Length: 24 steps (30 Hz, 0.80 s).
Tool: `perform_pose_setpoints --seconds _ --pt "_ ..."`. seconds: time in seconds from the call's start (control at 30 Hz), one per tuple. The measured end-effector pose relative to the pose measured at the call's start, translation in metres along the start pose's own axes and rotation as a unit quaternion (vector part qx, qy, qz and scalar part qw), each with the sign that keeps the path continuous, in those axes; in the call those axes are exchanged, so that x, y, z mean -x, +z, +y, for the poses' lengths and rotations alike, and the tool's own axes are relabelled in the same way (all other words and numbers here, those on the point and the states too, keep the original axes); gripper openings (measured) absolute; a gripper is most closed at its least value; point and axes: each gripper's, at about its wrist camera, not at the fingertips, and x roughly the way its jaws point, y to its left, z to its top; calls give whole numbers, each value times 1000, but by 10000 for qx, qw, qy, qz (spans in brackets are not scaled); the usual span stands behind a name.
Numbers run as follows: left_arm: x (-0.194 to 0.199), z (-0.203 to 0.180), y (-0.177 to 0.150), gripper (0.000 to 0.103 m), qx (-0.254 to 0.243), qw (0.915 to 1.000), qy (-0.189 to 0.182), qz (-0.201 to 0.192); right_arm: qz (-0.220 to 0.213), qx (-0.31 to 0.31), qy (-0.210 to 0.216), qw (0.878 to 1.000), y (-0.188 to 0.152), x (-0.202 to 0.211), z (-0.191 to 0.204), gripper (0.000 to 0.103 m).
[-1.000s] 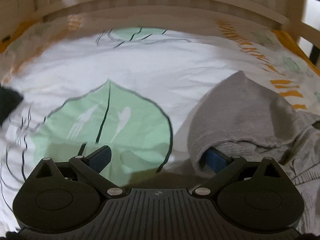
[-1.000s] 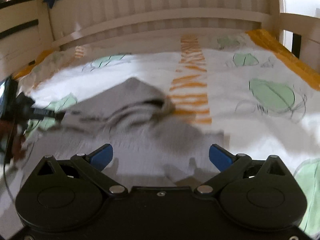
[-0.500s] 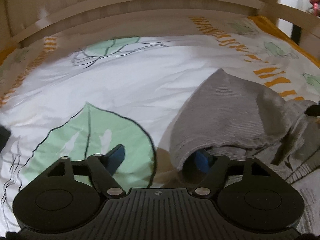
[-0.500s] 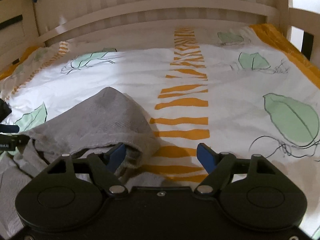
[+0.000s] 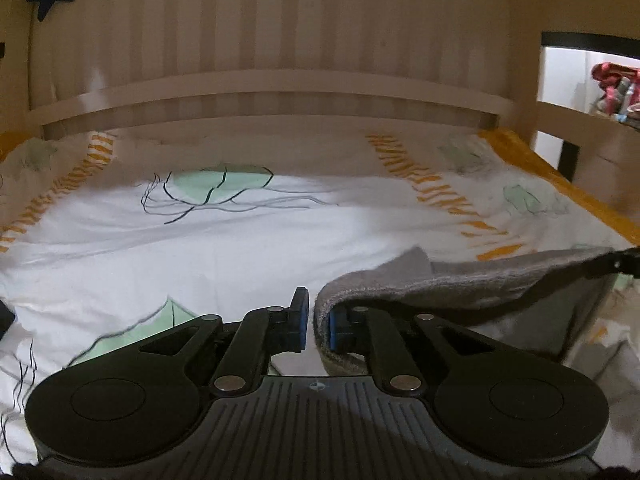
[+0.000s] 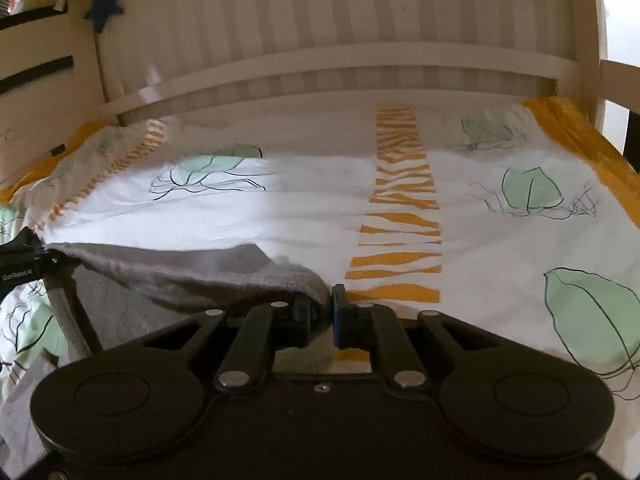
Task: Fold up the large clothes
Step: 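Fold the held side edge over the body and open both grippers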
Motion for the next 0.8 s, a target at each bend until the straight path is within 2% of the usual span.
perform_pose_setpoints --seconds 0.07,0.13,0.2,0.23,0.3,0.37,0.4,0.47,0.53,0.67,0.8 --pt "-4 1 -18 14 -141 9995 -52 292 148 137 -16 9998 -19 1 -1 16" --pt "-16 3 -38 19 -305 9961 -10 831 477 372 -91 9981 -43 -7 -2 16" --pt "-27 9 -55 36 -221 9913 69 1299 886 456 -130 9949 -69 -19 -4 22" --pt "-30 13 -59 38 -98 9898 35 1422 981 462 -132 9940 -82 -22 -6 26" --pt "-25 21 -56 48 177 9903 -6 1379 772 423 -109 9961 -89 -17 -7 31" --pt "-19 27 -49 51 247 9898 -129 1394 777 292 -146 9964 -85 -14 -10 45" --pt "-13 28 -44 53 220 9899 -213 1383 761 264 -116 9967 -82 -12 -11 48" --pt "1 30 -39 56 100 9898 -391 1365 756 323 -37 9966 -76 -1 -14 61" --pt "17 32 -36 57 -41 9893 -571 1343 772 406 45 9962 -72 11 -17 67" --pt "37 36 -33 60 -147 9885 -735 1315 833 451 180 9953 -70 34 -27 73" --pt "42 33 -10 64 270 9934 -713 853 620 419 347 9966 -58 46 -23 74"
